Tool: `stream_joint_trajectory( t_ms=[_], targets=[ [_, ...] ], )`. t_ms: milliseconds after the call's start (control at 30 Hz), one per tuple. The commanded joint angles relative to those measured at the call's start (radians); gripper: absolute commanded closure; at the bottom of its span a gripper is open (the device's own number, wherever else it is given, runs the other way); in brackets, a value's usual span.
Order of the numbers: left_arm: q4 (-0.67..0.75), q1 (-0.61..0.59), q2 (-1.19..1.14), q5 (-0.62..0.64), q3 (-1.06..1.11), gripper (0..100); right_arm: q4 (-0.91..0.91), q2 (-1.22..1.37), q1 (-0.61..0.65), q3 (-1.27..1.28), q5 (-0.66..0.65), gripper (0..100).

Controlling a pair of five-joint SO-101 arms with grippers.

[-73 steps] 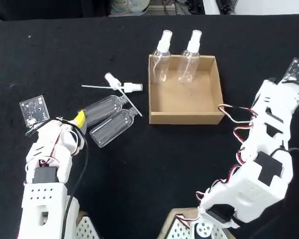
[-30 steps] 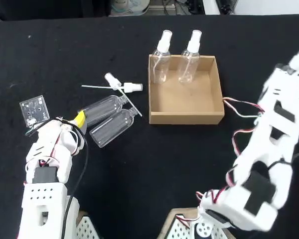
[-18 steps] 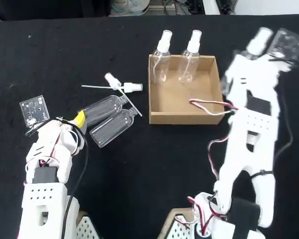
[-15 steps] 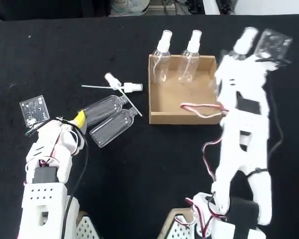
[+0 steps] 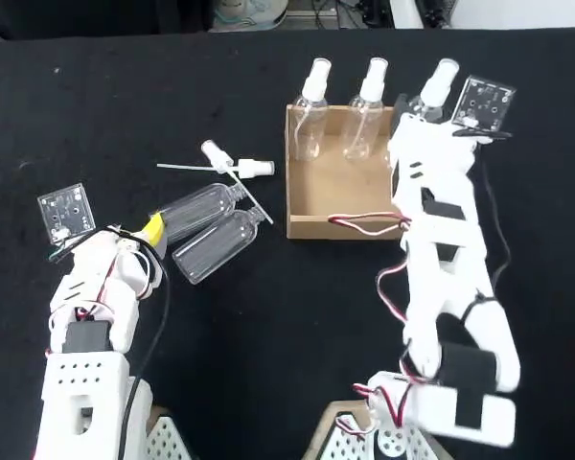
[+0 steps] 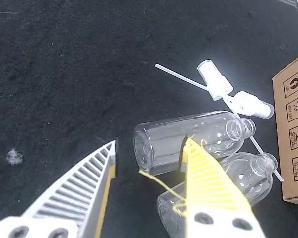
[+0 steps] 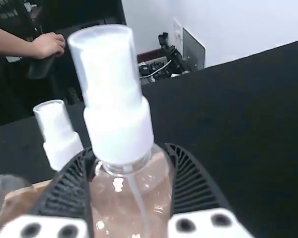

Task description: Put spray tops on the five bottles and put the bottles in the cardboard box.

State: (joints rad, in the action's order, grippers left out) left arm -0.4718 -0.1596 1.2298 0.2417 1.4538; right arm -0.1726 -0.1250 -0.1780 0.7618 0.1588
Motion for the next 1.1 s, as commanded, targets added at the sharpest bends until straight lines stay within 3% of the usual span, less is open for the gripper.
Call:
stream_joint_trajectory(
  t_ms=[0, 433, 1067],
  targets=[
    [0.021, -0.007, 0.011, 0.009, -0.012, 79, -0.130, 0.050, 0.012, -0.012, -0.002, 98.6],
    [0.021, -0.007, 0.011, 0.009, -0.012, 79, -0.344, 0.228, 0.018, -0.031, -0.002, 98.6],
    [0.021, -0.007, 0.011, 0.009, -0.012, 79, -0.350, 0.423, 0.069, -0.216, -0.002, 98.6]
  ],
)
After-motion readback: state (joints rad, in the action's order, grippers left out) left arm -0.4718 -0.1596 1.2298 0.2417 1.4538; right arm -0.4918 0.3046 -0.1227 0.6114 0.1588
